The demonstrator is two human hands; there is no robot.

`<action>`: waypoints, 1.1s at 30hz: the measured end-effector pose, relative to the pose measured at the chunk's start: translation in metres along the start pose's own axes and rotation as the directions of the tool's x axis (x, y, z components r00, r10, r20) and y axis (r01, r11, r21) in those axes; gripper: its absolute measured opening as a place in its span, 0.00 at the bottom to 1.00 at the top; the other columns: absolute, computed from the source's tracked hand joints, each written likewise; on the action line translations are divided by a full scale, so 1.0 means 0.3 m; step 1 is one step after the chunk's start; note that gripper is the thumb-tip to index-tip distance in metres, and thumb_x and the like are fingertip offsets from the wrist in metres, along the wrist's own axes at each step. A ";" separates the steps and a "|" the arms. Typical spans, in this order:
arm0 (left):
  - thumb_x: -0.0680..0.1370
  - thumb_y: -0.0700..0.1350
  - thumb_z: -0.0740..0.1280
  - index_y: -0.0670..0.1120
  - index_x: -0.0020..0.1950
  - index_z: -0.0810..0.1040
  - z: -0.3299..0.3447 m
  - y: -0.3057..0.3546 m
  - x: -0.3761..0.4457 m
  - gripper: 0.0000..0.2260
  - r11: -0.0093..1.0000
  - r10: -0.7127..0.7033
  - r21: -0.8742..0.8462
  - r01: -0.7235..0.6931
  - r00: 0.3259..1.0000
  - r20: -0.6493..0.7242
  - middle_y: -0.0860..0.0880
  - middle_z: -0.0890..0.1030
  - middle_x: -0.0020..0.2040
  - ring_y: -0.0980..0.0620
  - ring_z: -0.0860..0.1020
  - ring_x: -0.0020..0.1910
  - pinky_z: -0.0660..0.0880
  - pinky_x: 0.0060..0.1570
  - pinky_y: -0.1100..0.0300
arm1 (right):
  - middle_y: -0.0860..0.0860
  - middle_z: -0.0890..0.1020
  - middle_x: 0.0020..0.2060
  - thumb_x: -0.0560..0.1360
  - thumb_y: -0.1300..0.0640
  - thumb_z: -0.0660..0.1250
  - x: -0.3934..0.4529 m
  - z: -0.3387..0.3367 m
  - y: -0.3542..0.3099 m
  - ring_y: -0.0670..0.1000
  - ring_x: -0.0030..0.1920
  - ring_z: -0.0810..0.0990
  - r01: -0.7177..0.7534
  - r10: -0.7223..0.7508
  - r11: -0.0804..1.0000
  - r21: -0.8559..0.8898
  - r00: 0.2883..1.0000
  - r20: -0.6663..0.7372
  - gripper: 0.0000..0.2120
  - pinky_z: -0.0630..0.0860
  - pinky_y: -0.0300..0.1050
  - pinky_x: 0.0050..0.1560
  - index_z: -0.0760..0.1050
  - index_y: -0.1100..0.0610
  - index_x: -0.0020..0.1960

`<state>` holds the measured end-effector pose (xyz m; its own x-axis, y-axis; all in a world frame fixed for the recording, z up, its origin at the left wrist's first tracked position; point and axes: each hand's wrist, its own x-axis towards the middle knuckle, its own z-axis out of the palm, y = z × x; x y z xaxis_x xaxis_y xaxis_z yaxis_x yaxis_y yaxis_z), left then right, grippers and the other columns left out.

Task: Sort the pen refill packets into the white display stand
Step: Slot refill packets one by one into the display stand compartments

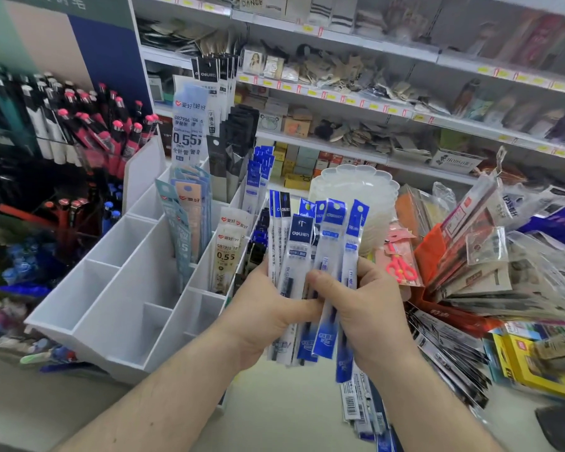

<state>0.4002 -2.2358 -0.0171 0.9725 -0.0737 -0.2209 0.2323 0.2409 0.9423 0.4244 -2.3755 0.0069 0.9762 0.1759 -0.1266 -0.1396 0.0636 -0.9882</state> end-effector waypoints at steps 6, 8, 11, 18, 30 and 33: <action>0.70 0.39 0.75 0.44 0.62 0.79 0.021 -0.023 -0.005 0.21 0.976 -0.059 -0.210 0.058 0.998 0.001 0.40 0.85 0.55 0.40 0.84 0.54 0.81 0.52 0.43 | 0.61 0.86 0.46 0.74 0.68 0.69 0.028 -0.035 0.038 0.62 0.45 0.85 -0.050 0.063 0.985 0.166 0.995 -0.077 0.07 0.83 0.57 0.46 0.83 0.60 0.48; 0.71 0.37 0.73 0.42 0.58 0.81 0.019 -0.032 0.001 0.15 0.970 -0.081 -0.236 0.065 0.995 -0.061 0.40 0.85 0.49 0.41 0.85 0.47 0.82 0.47 0.45 | 0.62 0.86 0.45 0.74 0.68 0.69 0.032 -0.046 0.044 0.61 0.44 0.85 -0.041 0.057 0.981 0.188 0.995 -0.081 0.07 0.83 0.56 0.47 0.83 0.59 0.46; 0.75 0.33 0.69 0.41 0.57 0.81 0.025 -0.045 0.001 0.12 0.973 -0.098 -0.220 0.074 0.990 -0.101 0.38 0.85 0.48 0.39 0.85 0.46 0.82 0.46 0.43 | 0.59 0.86 0.41 0.75 0.69 0.68 0.031 -0.050 0.049 0.57 0.39 0.85 -0.062 0.075 0.981 0.181 0.995 -0.064 0.07 0.83 0.51 0.39 0.82 0.59 0.46; 0.73 0.27 0.70 0.45 0.61 0.79 0.043 -0.064 0.001 0.20 0.994 -0.022 -0.112 0.014 0.997 -0.071 0.42 0.85 0.53 0.42 0.84 0.52 0.83 0.48 0.49 | 0.58 0.87 0.45 0.73 0.58 0.71 0.032 -0.022 0.063 0.58 0.45 0.86 -0.086 0.095 0.978 0.192 0.995 -0.035 0.07 0.84 0.55 0.45 0.80 0.60 0.50; 0.66 0.35 0.76 0.43 0.65 0.76 0.037 -0.081 0.002 0.28 0.999 0.052 0.007 -0.052 0.998 -0.023 0.44 0.85 0.56 0.45 0.83 0.57 0.77 0.60 0.43 | 0.54 0.87 0.49 0.83 0.43 0.57 0.060 0.033 0.074 0.58 0.53 0.85 -0.140 0.176 0.956 0.259 0.977 -0.124 0.20 0.79 0.63 0.59 0.82 0.53 0.54; 0.66 0.35 0.76 0.43 0.64 0.77 0.033 -0.080 0.002 0.27 0.997 0.037 0.062 -0.036 0.999 -0.021 0.46 0.85 0.55 0.47 0.84 0.55 0.79 0.58 0.45 | 0.56 0.86 0.52 0.83 0.49 0.58 0.071 0.047 0.082 0.59 0.56 0.84 -0.154 0.220 0.932 0.327 0.960 -0.173 0.16 0.77 0.66 0.60 0.82 0.55 0.56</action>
<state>0.3950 -2.2511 -0.0374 0.9806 -0.0439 -0.1909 0.1958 0.1828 0.9635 0.4392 -2.3563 -0.0189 0.9354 0.0128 -0.3535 -0.3349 0.3532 -0.8736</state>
